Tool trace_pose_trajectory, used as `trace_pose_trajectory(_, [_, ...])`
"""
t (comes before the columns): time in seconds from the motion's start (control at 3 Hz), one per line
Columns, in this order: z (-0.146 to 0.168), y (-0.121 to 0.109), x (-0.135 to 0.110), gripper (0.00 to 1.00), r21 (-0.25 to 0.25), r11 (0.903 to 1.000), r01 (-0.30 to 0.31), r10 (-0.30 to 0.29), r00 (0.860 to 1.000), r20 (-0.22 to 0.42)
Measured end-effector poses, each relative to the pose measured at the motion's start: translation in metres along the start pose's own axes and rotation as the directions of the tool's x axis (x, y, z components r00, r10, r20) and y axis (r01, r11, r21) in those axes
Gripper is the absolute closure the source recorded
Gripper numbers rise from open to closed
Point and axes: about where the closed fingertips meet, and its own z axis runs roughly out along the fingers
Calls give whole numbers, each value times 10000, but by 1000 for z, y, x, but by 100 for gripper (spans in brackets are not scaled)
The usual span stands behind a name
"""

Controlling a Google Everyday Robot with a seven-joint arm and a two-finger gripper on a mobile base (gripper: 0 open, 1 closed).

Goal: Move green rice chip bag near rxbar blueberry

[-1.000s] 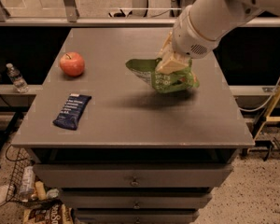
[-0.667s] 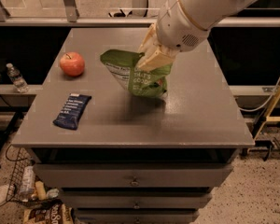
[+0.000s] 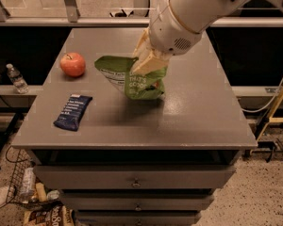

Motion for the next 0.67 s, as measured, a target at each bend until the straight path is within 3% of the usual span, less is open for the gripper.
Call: trace_pose_trajectory(0.67, [35, 6, -57, 100, -656, 9904, 1216, -1113, 9835, 1425])
